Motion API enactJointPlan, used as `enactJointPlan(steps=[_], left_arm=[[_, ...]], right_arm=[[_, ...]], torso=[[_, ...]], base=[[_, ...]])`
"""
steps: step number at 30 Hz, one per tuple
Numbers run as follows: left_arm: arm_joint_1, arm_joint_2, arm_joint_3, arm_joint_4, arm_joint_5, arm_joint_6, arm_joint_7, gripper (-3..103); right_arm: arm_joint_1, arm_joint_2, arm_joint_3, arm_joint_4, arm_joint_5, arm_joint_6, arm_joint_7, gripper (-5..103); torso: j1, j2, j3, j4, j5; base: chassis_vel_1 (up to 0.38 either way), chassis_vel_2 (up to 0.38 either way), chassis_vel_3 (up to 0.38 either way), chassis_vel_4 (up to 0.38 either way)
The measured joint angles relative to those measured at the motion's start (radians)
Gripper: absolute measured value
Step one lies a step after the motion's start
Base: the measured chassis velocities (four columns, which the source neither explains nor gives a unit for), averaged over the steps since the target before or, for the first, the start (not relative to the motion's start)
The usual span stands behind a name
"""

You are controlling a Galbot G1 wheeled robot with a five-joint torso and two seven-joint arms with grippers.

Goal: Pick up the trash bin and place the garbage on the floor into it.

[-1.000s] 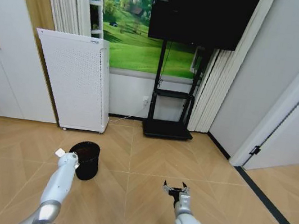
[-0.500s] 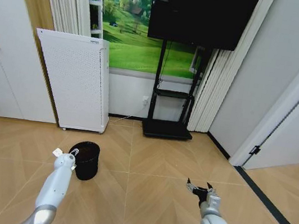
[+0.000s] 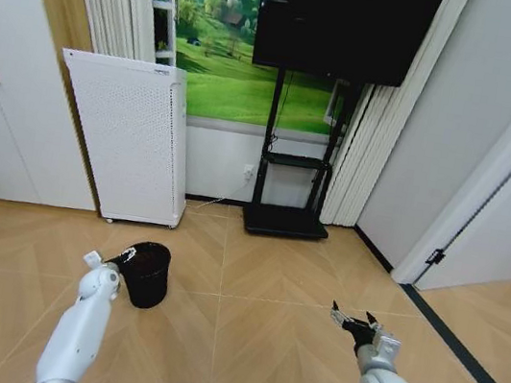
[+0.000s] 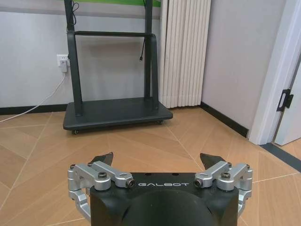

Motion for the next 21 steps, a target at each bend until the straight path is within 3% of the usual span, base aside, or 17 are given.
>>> enactJointPlan(steps=[6, 8, 10, 13, 15, 21], left_arm=[[0.087, 0.035, 0.015, -0.181, 0.054, 0.017, 0.087, 100], [0.155, 0.069, 0.029, -0.307, 0.057, 0.057, 0.125, 100], [0.187, 0.086, 0.032, -0.361, 0.057, 0.075, 0.143, 100], [0.243, 0.113, 0.033, -0.453, 0.061, 0.095, 0.187, 100], [0.291, 0.137, 0.034, -0.520, 0.078, 0.097, 0.217, 100], [0.369, 0.142, 0.041, -0.601, 0.118, 0.081, 0.226, 100]], right_arm=[[0.020, -0.002, -0.020, -0.007, 0.002, 0.010, 0.002, 100], [0.044, -0.007, -0.053, -0.028, -0.008, 0.058, 0.035, 100], [0.059, -0.010, -0.073, -0.038, -0.022, 0.085, 0.044, 100], [0.079, -0.021, -0.102, -0.049, -0.049, 0.124, 0.039, 100], [0.093, -0.034, -0.131, -0.067, -0.087, 0.170, 0.009, 100], [0.102, -0.040, -0.166, -0.080, -0.119, 0.192, -0.026, 100]], torso=[[0.000, 0.000, 0.000, 0.0000, 0.0002], [0.000, 0.000, 0.000, 0.0000, -0.0001], [0.000, 0.000, 0.000, 0.0000, 0.0006], [0.000, 0.000, 0.000, 0.0003, -0.0007], [0.000, 0.000, 0.000, 0.0002, 0.0007], [0.000, 0.000, 0.000, -0.0001, 0.0004]], base=[[0.000, 0.000, 0.000, 0.000], [0.000, 0.000, 0.000, 0.000], [0.000, 0.000, 0.000, 0.000], [0.000, 0.000, 0.000, 0.000], [0.000, 0.000, 0.000, 0.000], [0.000, 0.000, 0.000, 0.000]])
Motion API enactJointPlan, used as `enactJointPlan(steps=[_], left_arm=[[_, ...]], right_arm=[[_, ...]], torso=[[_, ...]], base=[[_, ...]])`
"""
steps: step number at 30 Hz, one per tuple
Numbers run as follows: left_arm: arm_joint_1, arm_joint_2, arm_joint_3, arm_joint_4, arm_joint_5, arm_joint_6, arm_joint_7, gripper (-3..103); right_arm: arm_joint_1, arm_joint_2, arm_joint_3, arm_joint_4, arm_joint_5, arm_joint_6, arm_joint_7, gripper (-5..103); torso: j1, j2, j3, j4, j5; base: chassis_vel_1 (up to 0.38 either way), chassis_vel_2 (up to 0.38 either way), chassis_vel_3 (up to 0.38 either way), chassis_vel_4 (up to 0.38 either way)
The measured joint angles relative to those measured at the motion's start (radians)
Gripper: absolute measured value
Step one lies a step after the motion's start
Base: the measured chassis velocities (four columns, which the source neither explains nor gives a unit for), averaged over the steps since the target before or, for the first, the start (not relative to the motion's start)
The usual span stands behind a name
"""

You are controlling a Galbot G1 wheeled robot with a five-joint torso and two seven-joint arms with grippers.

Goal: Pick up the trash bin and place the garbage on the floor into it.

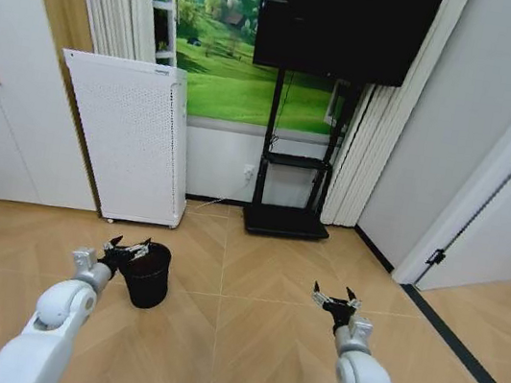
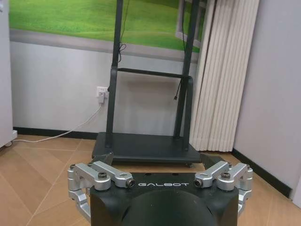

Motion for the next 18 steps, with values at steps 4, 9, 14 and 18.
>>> enactJointPlan(steps=[4, 9, 14, 18], left_arm=[[0.068, -0.025, 0.003, -0.051, 0.027, -0.014, -0.014, 100], [0.136, -0.065, -0.006, -0.094, 0.055, 0.010, -0.024, 100], [0.131, -0.087, -0.008, -0.098, 0.060, 0.023, -0.027, 100], [0.132, -0.099, -0.002, -0.103, 0.061, 0.029, -0.031, 100]], right_arm=[[0.008, 0.009, -0.010, -0.005, -0.009, 0.000, -0.013, 100], [0.013, 0.037, -0.007, -0.008, -0.013, 0.000, -0.017, 100], [-0.012, 0.047, 0.005, 0.006, -0.015, 0.001, -0.015, 100], [-0.028, 0.041, 0.016, 0.026, -0.010, 0.002, -0.012, 100]], torso=[[0.000, 0.000, 0.000, 0.0001, -0.0002], [0.001, 0.004, 0.003, 0.0004, -0.0002], [0.004, 0.018, 0.013, 0.0001, -0.0003], [0.009, 0.037, 0.027, -0.0001, -0.0003]], base=[[0.000, 0.000, 0.000, 0.000], [0.000, 0.000, 0.000, 0.000], [0.000, 0.000, 0.000, 0.000], [0.000, 0.000, 0.000, 0.000]])
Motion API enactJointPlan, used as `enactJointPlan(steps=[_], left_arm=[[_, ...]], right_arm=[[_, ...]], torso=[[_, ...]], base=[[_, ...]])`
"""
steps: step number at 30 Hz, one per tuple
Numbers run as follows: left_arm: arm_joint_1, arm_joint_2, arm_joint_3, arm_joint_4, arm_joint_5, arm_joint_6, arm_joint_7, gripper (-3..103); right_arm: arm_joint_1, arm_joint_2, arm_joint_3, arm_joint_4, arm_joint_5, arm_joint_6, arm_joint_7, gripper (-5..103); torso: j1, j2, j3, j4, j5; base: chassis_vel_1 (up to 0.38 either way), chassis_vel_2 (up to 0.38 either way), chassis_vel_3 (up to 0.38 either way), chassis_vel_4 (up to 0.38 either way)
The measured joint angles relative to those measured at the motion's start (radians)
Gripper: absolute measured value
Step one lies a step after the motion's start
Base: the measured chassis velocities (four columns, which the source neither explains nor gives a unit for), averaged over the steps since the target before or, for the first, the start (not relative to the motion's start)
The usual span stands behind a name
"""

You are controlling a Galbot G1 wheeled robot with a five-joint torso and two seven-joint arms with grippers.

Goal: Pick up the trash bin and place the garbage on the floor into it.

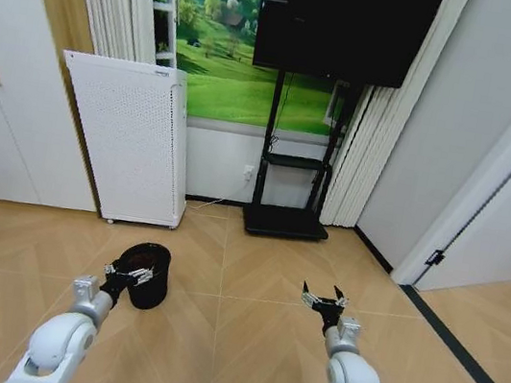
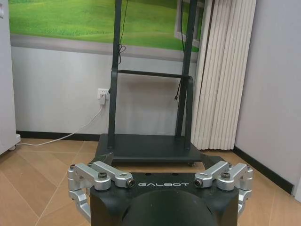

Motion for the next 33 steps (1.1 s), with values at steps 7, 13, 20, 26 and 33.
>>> enactJointPlan(steps=[7, 13, 20, 26, 33], left_arm=[[0.023, 0.003, 0.001, -0.015, 0.000, 0.006, 0.002, 100], [0.036, 0.008, -0.010, -0.025, -0.008, 0.007, 0.002, 100], [0.034, 0.000, -0.011, -0.021, -0.015, -0.006, -0.001, 100], [0.024, -0.005, -0.011, -0.007, -0.011, -0.032, -0.001, 100], [0.011, -0.001, -0.008, -0.005, -0.009, -0.033, -0.001, 100]], right_arm=[[-0.005, -0.020, 0.002, 0.014, 0.019, 0.000, 0.001, 100], [-0.017, -0.033, -0.013, 0.019, 0.032, 0.009, -0.027, 100], [-0.004, -0.039, -0.014, -0.007, 0.046, 0.061, -0.049, 100], [-0.005, -0.034, -0.009, -0.017, 0.053, 0.097, -0.067, 100], [-0.001, -0.028, -0.009, -0.022, 0.053, 0.098, -0.067, 100]], torso=[[0.008, 0.029, 0.021, 0.0002, 0.0000], [0.016, 0.055, 0.039, 0.0002, 0.0000], [0.027, 0.088, 0.061, 0.0003, 0.0000], [0.034, 0.111, 0.077, 0.0002, 0.0000], [0.043, 0.140, 0.098, 0.0002, 0.0000]], base=[[0.000, 0.000, 0.000, 0.000], [0.000, 0.000, 0.000, 0.000], [0.000, 0.000, 0.000, 0.000], [0.000, 0.000, 0.000, 0.000], [0.000, 0.000, 0.000, 0.000]])
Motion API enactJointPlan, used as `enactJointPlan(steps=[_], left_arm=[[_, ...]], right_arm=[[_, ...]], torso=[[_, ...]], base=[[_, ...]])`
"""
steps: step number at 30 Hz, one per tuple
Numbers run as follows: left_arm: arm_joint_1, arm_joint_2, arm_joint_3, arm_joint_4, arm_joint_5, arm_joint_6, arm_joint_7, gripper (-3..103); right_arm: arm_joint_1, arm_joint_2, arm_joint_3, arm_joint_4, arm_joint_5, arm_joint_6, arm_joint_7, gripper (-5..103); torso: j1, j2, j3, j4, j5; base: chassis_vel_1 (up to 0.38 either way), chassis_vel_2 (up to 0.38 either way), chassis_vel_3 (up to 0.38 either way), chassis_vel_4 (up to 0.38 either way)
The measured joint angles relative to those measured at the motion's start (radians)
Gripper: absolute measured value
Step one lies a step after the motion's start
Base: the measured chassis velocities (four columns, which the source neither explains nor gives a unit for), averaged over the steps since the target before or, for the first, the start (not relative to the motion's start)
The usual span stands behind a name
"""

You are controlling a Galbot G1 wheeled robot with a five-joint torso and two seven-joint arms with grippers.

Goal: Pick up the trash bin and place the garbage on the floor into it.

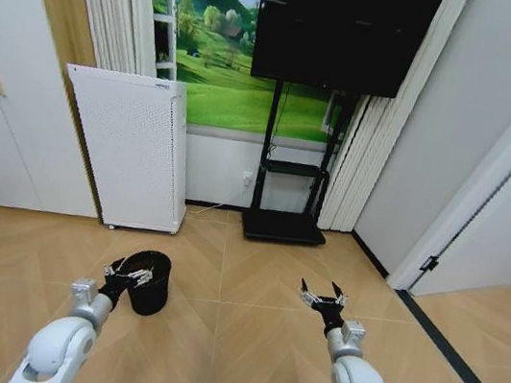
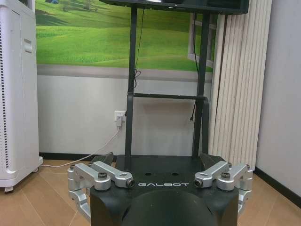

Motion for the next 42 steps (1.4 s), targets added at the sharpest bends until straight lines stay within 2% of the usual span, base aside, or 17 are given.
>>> enactJointPlan(steps=[19, 42], left_arm=[[-0.011, 0.031, -0.010, 0.006, -0.009, -0.002, 0.001, 100], [-0.005, 0.039, -0.013, -0.004, -0.024, -0.006, 0.017, 100]], right_arm=[[0.008, 0.003, -0.005, 0.002, 0.003, -0.035, 0.004, 100], [-0.014, 0.000, 0.007, 0.030, 0.010, -0.039, 0.014, 100]], torso=[[0.029, 0.079, 0.049, 0.0000, 0.0000], [0.064, 0.169, 0.105, 0.0000, 0.0000]], base=[[0.000, 0.000, 0.000, 0.000], [0.000, 0.000, 0.000, 0.000]])
